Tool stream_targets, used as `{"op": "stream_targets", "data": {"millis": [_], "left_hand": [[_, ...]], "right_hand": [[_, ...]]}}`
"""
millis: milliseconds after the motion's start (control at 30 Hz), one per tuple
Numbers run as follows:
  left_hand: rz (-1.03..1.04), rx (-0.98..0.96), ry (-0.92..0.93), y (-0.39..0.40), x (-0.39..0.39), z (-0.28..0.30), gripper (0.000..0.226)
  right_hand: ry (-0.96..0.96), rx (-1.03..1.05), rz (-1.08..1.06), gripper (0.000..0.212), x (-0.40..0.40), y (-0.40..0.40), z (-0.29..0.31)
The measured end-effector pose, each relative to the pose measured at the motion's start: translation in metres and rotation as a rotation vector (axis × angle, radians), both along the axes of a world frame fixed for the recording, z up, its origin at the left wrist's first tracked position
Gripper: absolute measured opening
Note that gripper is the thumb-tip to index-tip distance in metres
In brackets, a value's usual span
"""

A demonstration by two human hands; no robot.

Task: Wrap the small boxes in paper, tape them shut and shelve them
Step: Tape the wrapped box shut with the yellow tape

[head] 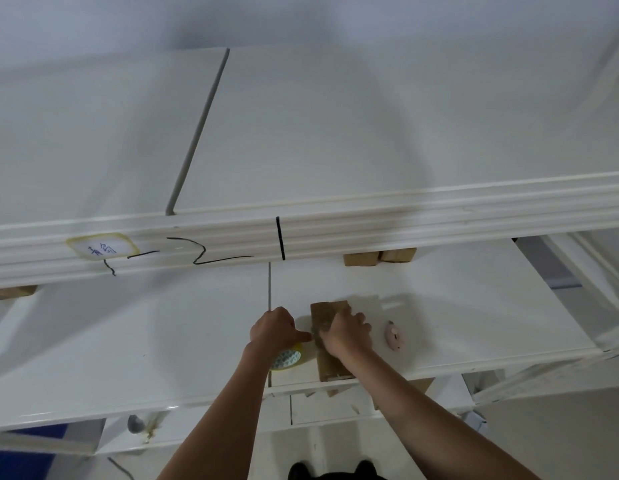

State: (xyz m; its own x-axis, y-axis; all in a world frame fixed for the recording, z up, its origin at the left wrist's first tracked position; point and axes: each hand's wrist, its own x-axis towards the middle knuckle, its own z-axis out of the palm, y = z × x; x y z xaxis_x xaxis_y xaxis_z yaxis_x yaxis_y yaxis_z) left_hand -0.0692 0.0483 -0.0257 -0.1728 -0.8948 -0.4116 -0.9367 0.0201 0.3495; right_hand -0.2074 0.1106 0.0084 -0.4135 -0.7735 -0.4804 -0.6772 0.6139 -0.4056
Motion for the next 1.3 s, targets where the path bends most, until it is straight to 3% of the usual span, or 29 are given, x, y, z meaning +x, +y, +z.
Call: {"op": "stream_targets", "data": {"millis": [200, 600, 667, 767, 867, 1200, 1300], "left_hand": [[-0.026, 0.012, 0.020, 0.004, 0.003, 0.004, 0.041], [-0.056, 0.062, 0.178, 0.000, 0.020, 0.012, 0.048], [0.002, 0.108, 0.297, -0.005, 0.030, 0.016, 0.042], [0.027, 0.139, 0.419, -0.008, 0.039, 0.019, 0.016], [-0.024, 0.103, 0.407, -0.010, 0.036, 0.024, 0.008], [-0.051, 0.003, 0.296, -0.015, 0.027, 0.025, 0.023], [-0.056, -0.058, 0.158, -0.017, 0.029, 0.026, 0.036]], "right_hand": [[-0.047, 0.076, -0.038, 0.104, 0.008, -0.008, -0.011], [-0.071, 0.014, -0.142, 0.105, 0.011, -0.007, -0.012], [-0.079, 0.009, -0.145, 0.101, 0.006, -0.008, -0.008], [-0.092, -0.010, -0.112, 0.097, -0.002, -0.007, -0.002], [-0.099, -0.032, -0.093, 0.092, -0.005, -0.005, 0.002], [-0.163, -0.129, -0.095, 0.085, -0.020, 0.000, 0.010], [-0.213, -0.146, -0.112, 0.078, -0.028, 0.002, 0.012]]}}
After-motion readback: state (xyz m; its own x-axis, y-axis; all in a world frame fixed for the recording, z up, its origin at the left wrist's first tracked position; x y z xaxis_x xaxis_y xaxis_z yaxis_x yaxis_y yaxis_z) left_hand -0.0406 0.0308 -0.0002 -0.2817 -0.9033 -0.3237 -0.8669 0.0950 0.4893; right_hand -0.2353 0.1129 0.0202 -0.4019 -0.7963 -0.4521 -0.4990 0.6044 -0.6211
